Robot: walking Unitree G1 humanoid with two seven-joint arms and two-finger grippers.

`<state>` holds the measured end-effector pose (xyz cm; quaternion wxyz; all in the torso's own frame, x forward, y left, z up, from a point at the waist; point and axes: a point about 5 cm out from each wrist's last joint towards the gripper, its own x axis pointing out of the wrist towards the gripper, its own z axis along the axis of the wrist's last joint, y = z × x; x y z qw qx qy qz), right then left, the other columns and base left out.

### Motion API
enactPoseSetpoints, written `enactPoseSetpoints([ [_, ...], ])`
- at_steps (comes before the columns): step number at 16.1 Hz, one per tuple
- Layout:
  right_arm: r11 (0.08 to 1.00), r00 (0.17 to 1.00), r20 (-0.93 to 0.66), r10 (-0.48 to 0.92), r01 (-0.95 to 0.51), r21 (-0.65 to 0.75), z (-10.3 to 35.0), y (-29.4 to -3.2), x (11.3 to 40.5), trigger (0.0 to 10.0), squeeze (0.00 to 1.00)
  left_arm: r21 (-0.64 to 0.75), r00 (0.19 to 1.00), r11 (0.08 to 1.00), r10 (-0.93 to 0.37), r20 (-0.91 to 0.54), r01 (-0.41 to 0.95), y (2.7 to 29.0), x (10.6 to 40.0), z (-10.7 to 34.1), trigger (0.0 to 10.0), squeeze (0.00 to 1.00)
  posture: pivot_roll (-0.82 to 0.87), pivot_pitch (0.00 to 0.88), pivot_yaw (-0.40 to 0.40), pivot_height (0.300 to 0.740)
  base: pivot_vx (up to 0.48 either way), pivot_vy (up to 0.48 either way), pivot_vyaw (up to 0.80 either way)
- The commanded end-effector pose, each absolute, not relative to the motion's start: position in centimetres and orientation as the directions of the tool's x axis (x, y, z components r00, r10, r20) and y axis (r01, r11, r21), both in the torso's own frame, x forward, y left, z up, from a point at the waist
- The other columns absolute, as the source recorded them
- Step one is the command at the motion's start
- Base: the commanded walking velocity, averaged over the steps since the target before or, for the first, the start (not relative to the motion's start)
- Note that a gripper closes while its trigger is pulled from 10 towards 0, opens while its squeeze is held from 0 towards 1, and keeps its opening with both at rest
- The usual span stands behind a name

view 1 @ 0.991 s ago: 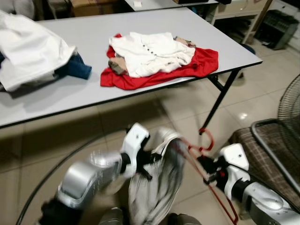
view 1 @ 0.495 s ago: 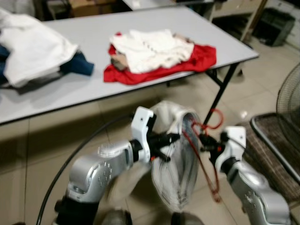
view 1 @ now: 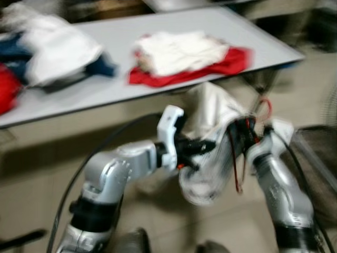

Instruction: Hang hanger

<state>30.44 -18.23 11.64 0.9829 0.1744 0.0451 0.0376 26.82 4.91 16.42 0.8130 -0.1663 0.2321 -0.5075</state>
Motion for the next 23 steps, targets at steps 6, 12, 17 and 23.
enactPoseSetpoints([
  [6,0.949,0.945,-0.142,0.295,-0.273,0.155,12.6,-15.1,32.7,10.0,0.0,-0.368,0.442,0.508,-0.861,-0.252,0.779,6.3,26.9,16.5,0.0,0.0,-0.12,0.131,-0.148,0.74,0.0,0.0,0.0],
  [12,0.844,0.818,-0.206,0.536,-0.513,0.159,10.9,-12.7,32.4,10.0,0.0,-0.29,0.418,0.498,-0.859,-0.296,0.817,8.7,24.8,17.3,0.0,0.0,-0.05,0.152,-0.189,0.74,0.0,0.0,0.0],
  [17,0.678,0.642,-0.219,0.735,-0.69,0.254,10.1,-8.9,32.2,10.0,0.0,-0.286,0.409,0.479,-0.871,-0.272,0.83,8.2,24.7,18.2,0.0,0.0,-0.02,0.159,-0.169,0.74,0.0,0.0,0.0],
  [23,0.853,0.903,-0.089,0.42,-0.36,0.379,11.9,-10.5,36.0,10.0,0.0,-0.499,0.324,0.264,-0.945,0.036,0.826,5.5,24.6,21.8,0.0,0.0,-0.02,0.162,-0.15,0.74,0.0,0.0,0.0],
])
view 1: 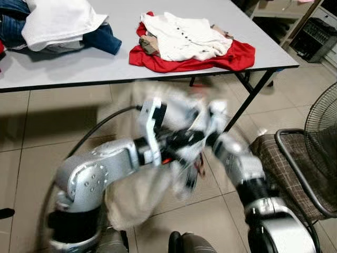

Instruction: Hang hanger

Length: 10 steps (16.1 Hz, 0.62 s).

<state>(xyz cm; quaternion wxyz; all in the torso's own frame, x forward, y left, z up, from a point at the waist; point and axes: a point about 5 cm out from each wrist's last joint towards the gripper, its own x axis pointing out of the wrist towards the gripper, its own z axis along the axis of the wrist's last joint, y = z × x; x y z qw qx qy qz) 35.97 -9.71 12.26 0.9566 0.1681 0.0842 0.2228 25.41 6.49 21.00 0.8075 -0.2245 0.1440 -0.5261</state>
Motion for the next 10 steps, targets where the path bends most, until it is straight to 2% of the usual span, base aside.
enactPoseSetpoints([
  [1,0.864,0.93,-0.069,0.362,-0.307,0.4,12.3,-10.7,36.5,10.0,0.0,-0.529,0.307,0.227,-0.949,0.068,0.818,5.0,24.5,22.1,0.0,0.0,-0.02,0.163,-0.143,0.74,0.0,0.0,0.0],
  [4,0.887,0.964,0.024,0.264,-0.252,0.388,14.2,-11.0,37.7,10.0,0.0,-0.6,0.264,0.151,-0.959,0.103,0.786,4.3,24.3,22.4,0.0,0.0,-0.02,0.164,-0.141,0.74,0.0,0.0,0.0],
  [7,0.908,0.979,0.103,0.176,-0.202,0.366,15.6,-11.6,38.5,10.0,0.0,-0.645,0.265,0.126,-0.956,0.124,0.753,4.5,24.4,23.1,0.0,0.0,-0.01,0.166,-0.14,0.74,0.0,0.0,0.0],
  [10,0.932,0.961,0.217,0.17,-0.229,0.281,16.4,-11.2,38.4,10.0,0.0,-0.7,0.284,0.013,-0.919,0.273,0.714,4.3,25.1,25.0,0.0,0.0,0.0,0.167,-0.141,0.74,0.0,0.0,0.0],
])
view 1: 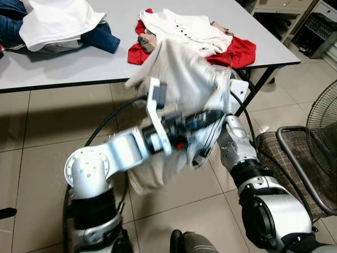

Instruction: Hang hanger

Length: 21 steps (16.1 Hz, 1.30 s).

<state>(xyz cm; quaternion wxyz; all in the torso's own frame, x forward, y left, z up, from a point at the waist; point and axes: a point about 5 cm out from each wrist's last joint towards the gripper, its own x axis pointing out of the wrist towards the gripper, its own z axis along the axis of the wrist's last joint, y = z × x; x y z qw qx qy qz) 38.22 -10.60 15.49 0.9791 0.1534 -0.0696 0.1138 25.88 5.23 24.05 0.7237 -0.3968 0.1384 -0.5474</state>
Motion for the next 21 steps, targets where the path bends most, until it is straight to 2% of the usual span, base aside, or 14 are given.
enactPoseSetpoints([
  [1,0.938,0.955,0.233,0.183,-0.241,0.25,16.2,-10.9,38.2,10.0,0.0,-0.719,0.302,-0.035,-0.893,0.334,0.694,4.2,25.4,25.8,0.0,0.0,0.0,0.167,-0.144,0.74,0.0,0.0,0.0],
  [3,0.966,0.949,0.234,0.21,-0.239,0.103,14.6,-10.4,37.1,10.0,0.0,-0.754,0.385,-0.13,-0.797,0.465,0.643,4.6,26.9,28.2,0.0,0.0,0.0,0.167,-0.145,0.74,0.0,0.0,0.0],
  [5,0.971,0.952,0.222,0.21,-0.23,0.068,13.5,-10.5,36.4,10.0,0.0,-0.782,0.43,-0.171,-0.756,0.494,0.599,4.8,27.7,29.2,0.0,0.0,0.0,0.169,-0.141,0.74,0.0,0.0,0.0],
  [6,0.964,0.952,0.197,0.234,-0.253,0.08,12.6,-10.5,36.0,10.0,0.0,-0.794,0.458,-0.083,-0.779,0.428,0.602,5.1,28.3,28.8,0.0,0.0,0.0,0.167,-0.135,0.74,0.0,0.0,0.0],
  [7,0.96,0.949,0.193,0.248,-0.267,0.08,12.4,-10.5,35.8,10.0,0.0,-0.813,0.487,-0.06,-0.775,0.403,0.579,5.3,28.6,28.6,0.0,0.0,-0.01,0.165,-0.133,0.74,0.0,0.0,0.0],
  [10,0.937,0.935,0.144,0.324,-0.337,0.085,10.9,-10.7,34.9,10.0,0.0,-0.916,0.673,-0.093,-0.65,0.353,0.391,6.7,30.9,29.2,0.0,0.0,-0.01,0.159,-0.127,0.74,0.0,0.0,0.0],
  [11,0.926,0.924,0.127,0.362,-0.371,0.066,10.5,-10.8,34.5,10.0,0.0,-0.926,0.705,-0.09,-0.623,0.339,0.366,7.2,31.5,29.2,0.0,0.0,-0.02,0.153,-0.12,0.74,0.0,0.0,0.0],
  [12,0.904,0.901,0.113,0.42,-0.426,0.04,10.1,-11.0,33.7,10.0,0.0,-0.935,0.747,-0.036,-0.592,0.303,0.352,8.1,32.5,29.1,0.0,0.0,-0.02,0.15,-0.116,0.74,0.0,0.0,0.0],
  [14,0.88,0.875,0.126,0.467,-0.474,0.028,10.5,-11.5,32.9,10.0,0.0,-0.932,0.772,0.085,-0.59,0.238,0.352,8.8,33.0,28.7,0.0,0.0,-0.03,0.142,-0.107,0.74,0.0,0.0,0.0],
  [15,0.865,0.857,0.154,0.491,-0.501,0.029,11.5,-11.9,32.5,10.0,0.0,-0.911,0.775,0.186,-0.603,0.189,0.367,9.0,33.1,28.1,0.0,0.0,-0.03,0.133,-0.102,0.74,0.0,0.0,0.0],
  [17,0.838,0.838,0.235,0.492,-0.529,0.131,14.6,-13.1,31.7,10.0,0.0,-0.824,0.757,0.399,-0.652,0.054,0.402,8.1,32.7,25.6,0.0,0.0,-0.04,0.104,-0.088,0.74,0.0,0.0,0.0],
  [18,0.84,0.84,0.247,0.483,-0.524,0.141,15.0,-13.4,31.6,10.0,0.0,-0.815,0.748,0.411,-0.662,0.041,0.409,7.9,32.6,25.2,0.0,0.0,-0.04,0.104,-0.088,0.74,0.0,0.0,0.0],
  [19,0.847,0.848,0.264,0.459,-0.508,0.157,15.8,-14.3,31.3,10.0,0.0,-0.772,0.73,0.461,-0.683,0.005,0.437,7.4,32.2,24.6,0.0,0.0,-0.05,0.087,-0.075,0.74,0.0,0.0,0.0],
  [21,0.875,0.87,0.253,0.423,-0.465,0.136,16.8,-16.4,30.3,10.0,0.0,-0.723,0.671,0.454,-0.741,0.018,0.52,6.8,31.3,24.5,0.0,0.0,-0.07,0.064,-0.057,0.74,0.0,0.0,0.0],
])
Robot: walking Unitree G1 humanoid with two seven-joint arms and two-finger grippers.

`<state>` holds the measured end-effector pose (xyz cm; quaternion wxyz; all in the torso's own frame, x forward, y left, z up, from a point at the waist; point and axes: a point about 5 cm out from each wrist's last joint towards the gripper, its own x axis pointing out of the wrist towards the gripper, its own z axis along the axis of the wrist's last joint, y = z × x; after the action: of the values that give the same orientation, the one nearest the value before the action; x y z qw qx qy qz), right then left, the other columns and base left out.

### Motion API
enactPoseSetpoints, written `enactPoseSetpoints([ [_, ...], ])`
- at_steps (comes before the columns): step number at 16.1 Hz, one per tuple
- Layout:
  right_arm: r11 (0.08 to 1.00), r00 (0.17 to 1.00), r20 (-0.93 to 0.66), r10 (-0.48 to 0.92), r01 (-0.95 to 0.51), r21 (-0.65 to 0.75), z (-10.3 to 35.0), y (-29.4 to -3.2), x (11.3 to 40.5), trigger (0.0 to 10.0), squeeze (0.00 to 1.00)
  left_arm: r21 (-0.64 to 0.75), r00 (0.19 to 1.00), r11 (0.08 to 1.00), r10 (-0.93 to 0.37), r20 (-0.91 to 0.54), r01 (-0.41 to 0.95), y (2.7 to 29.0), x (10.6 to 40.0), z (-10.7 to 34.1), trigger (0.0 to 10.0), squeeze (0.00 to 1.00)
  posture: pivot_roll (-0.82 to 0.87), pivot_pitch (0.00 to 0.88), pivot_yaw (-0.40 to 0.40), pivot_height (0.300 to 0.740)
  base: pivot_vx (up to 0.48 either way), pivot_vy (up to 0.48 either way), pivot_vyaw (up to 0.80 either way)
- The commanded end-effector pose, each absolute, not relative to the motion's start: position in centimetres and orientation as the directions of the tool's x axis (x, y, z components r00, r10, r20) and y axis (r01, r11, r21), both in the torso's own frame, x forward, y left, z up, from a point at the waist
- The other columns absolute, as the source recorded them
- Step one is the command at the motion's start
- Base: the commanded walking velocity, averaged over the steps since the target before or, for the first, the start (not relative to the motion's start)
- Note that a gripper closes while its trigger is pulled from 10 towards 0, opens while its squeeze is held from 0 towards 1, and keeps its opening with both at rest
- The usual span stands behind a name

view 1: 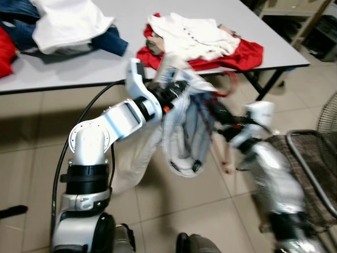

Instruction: Hang hanger

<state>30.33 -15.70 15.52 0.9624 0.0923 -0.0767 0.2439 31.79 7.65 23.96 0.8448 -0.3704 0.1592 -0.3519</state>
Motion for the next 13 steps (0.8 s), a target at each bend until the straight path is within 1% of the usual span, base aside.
enactPoseSetpoints([
  [1,0.868,0.869,0.179,0.461,-0.484,0.109,16.7,-16.9,29.5,10.0,0.0,-0.618,0.677,0.541,-0.736,-0.02,0.57,7.1,31.3,24.2,0.0,0.0,-0.08,0.045,-0.049,0.74,0.0,0.0,0.0],
  [2,0.856,0.858,0.107,0.503,-0.511,0.073,16.4,-17.1,28.8,10.0,0.0,-0.526,0.693,0.606,-0.72,-0.044,0.596,7.5,31.4,23.9,0.0,0.0,-0.08,0.036,-0.045,0.74,0.0,0.0,0.0],
  [3,0.848,0.849,0.073,0.523,-0.527,0.054,16.1,-17.1,28.4,10.0,0.0,-0.487,0.701,0.63,-0.711,-0.051,0.604,7.7,31.4,23.8,0.0,0.0,-0.08,0.036,-0.045,0.74,0.0,0.0,0.0],
  [4,0.819,0.818,-0.029,0.574,-0.574,0.028,15.4,-17.2,27.0,10.0,0.0,-0.394,0.759,0.712,-0.649,-0.053,0.581,8.8,31.6,23.6,0.0,0.0,-0.09,0.027,-0.039,0.74,0.0,0.0,0.0],
  [5,0.786,0.777,-0.132,0.615,-0.617,0.035,14.2,-17.5,25.4,10.0,0.0,-0.368,0.831,0.765,-0.556,0.037,0.528,10.4,32.1,24.6,0.0,0.0,-0.09,0.027,-0.039,0.74,0.0,0.0,0.0],
  [6,0.758,0.74,-0.215,0.638,-0.653,0.002,13.0,-17.8,24.3,10.0,0.0,-0.38,0.858,0.776,-0.502,0.112,0.504,11.4,32.4,25.7,0.0,0.0,-0.09,0.027,-0.039,0.74,0.0,0.0,0.0],
  [7,0.733,0.708,-0.259,0.657,-0.68,-0.002,12.3,-17.8,23.6,10.0,0.0,-0.347,0.867,0.795,-0.475,0.153,0.497,11.9,32.6,26.5,0.0,0.0,-0.1,0.027,-0.035,0.74,0.0,0.0,0.0],
  [8,0.755,0.732,-0.192,0.653,-0.65,0.088,13.2,-17.7,23.8,10.0,0.0,-0.253,0.833,0.794,-0.53,0.159,0.553,11.5,32.3,26.8,0.0,0.0,-0.1,0.029,-0.035,0.74,0.0,0.0,0.0],
  [9,0.766,0.735,-0.23,0.639,-0.635,0.097,13.1,-17.8,23.9,10.0,0.0,-0.102,0.793,0.787,-0.598,0.114,0.608,10.8,31.8,26.3,0.0,0.0,-0.1,0.034,-0.034,0.74,0.0,0.0,0.0],
  [10,0.77,0.727,-0.295,0.621,-0.635,0.057,12.2,-18.0,24.0,10.0,0.0,0.086,0.742,0.742,-0.669,0.038,0.665,10.0,31.1,25.5,0.0,0.0,-0.1,0.034,-0.038,0.74,0.0,0.0,0.0],
  [11,0.817,0.795,-0.198,0.574,-0.541,0.197,12.5,-18.2,25.0,10.0,0.0,0.171,0.663,0.654,-0.749,0.008,0.737,9.0,29.9,25.0,0.0,0.0,-0.09,0.038,-0.037,0.74,0.0,0.0,0.0],
  [12,0.816,0.801,-0.176,0.573,-0.536,0.216,12.6,-18.1,25.2,10.0,0.0,0.191,0.649,0.637,-0.761,0.0,0.747,8.8,29.7,25.0,0.0,0.0,-0.09,0.038,-0.037,0.74,0.0,0.0,0.0],
  [13,0.815,0.832,-0.093,0.546,-0.503,0.288,13.3,-17.9,26.2,10.0,0.0,0.276,0.602,0.567,-0.796,-0.057,0.776,8.6,29.3,24.6,0.0,0.0,-0.09,0.038,-0.038,0.74,0.0,0.0,0.0],
])
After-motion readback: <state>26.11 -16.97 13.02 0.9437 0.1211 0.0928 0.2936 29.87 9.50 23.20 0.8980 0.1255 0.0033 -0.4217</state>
